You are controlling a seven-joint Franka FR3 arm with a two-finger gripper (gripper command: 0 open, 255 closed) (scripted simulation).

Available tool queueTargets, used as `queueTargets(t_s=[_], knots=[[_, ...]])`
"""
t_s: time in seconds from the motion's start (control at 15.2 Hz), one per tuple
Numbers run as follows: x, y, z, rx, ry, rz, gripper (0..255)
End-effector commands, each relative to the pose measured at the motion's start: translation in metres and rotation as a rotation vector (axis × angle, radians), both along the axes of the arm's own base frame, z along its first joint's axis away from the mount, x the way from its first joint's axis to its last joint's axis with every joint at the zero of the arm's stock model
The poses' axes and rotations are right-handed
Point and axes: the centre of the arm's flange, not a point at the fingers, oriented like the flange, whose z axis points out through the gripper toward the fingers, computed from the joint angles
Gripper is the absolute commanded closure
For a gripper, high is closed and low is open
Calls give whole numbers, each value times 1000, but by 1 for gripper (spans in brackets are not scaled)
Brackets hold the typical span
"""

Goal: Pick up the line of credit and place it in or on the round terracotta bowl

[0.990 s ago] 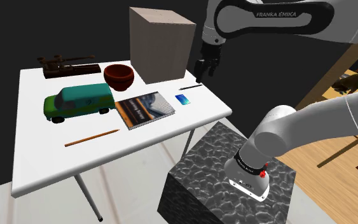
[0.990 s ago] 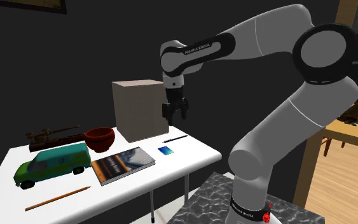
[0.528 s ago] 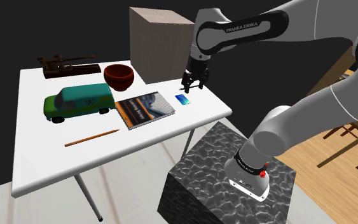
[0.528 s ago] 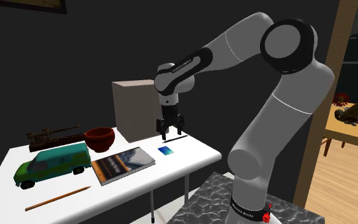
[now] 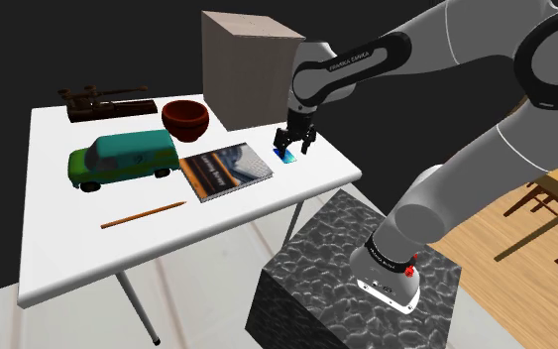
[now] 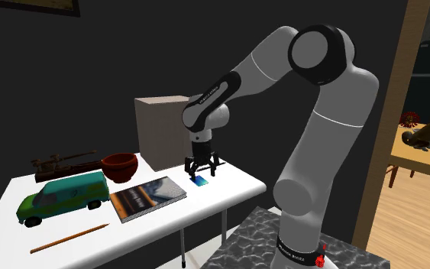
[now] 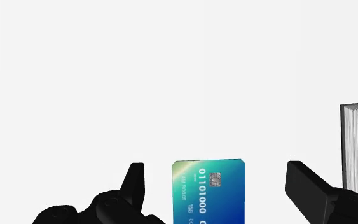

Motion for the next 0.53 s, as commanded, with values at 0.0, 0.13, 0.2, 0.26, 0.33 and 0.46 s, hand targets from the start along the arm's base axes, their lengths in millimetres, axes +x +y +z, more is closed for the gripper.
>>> queueTargets(t_s=[0.0, 0.13, 0.2, 0.26, 0.33, 0.46], knots=[[-1, 0, -10, 0, -1, -1, 0], [-2, 1, -19, 0, -1, -1, 0], [-2, 1, -19, 0, -1, -1, 0], [-2, 1, -19, 0, -1, -1, 0], [-2, 1, -19, 0, -1, -1, 0], [-2, 1, -19, 0, -1, -1, 0]])
